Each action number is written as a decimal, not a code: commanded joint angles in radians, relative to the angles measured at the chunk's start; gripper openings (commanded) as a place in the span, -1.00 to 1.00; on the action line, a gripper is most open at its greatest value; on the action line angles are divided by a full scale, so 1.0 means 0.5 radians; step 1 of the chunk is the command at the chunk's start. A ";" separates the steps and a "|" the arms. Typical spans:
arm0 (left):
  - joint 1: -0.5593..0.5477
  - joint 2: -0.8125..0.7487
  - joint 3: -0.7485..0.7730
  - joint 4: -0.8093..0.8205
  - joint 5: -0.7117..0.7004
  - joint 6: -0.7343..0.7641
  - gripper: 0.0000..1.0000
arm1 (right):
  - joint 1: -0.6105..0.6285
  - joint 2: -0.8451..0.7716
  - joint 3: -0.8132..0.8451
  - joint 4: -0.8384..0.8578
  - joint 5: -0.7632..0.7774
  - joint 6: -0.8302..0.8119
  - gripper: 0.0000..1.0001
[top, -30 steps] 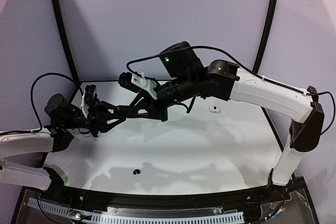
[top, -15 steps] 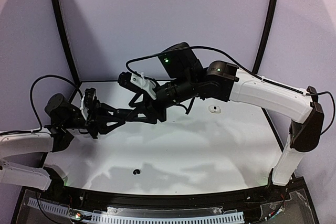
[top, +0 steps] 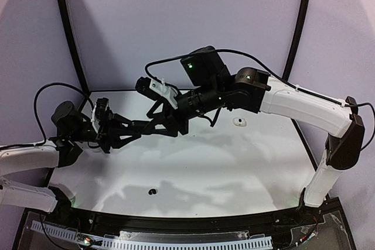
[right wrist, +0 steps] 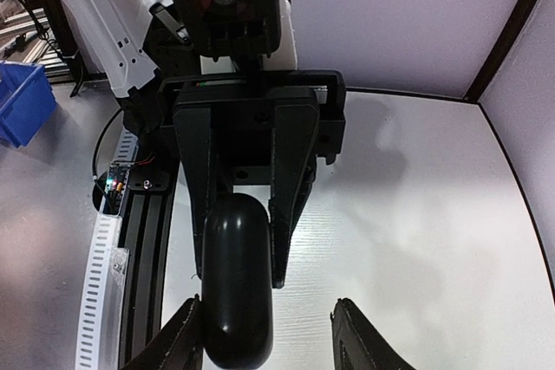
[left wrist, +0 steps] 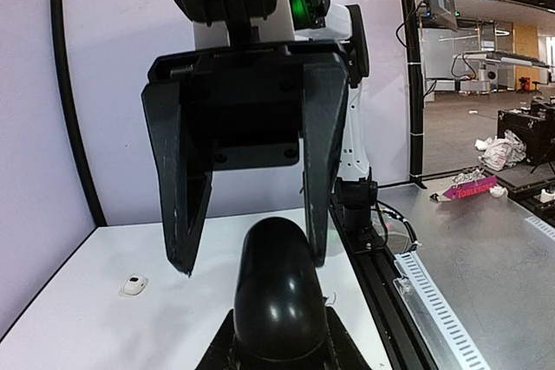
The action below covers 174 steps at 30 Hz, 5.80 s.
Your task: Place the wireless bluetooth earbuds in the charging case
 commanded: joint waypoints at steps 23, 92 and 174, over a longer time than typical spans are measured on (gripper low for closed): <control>-0.011 -0.020 0.032 -0.210 -0.155 -0.125 -0.98 | 0.035 -0.091 -0.102 0.260 -0.039 -0.020 0.92; -0.008 0.001 0.100 -0.346 -0.128 -0.097 -0.98 | -0.024 -0.116 -0.168 0.347 -0.172 -0.105 0.97; -0.008 0.028 0.108 0.043 -0.078 -0.400 -0.49 | -0.084 -0.087 -0.170 0.308 -0.264 -0.003 -1.00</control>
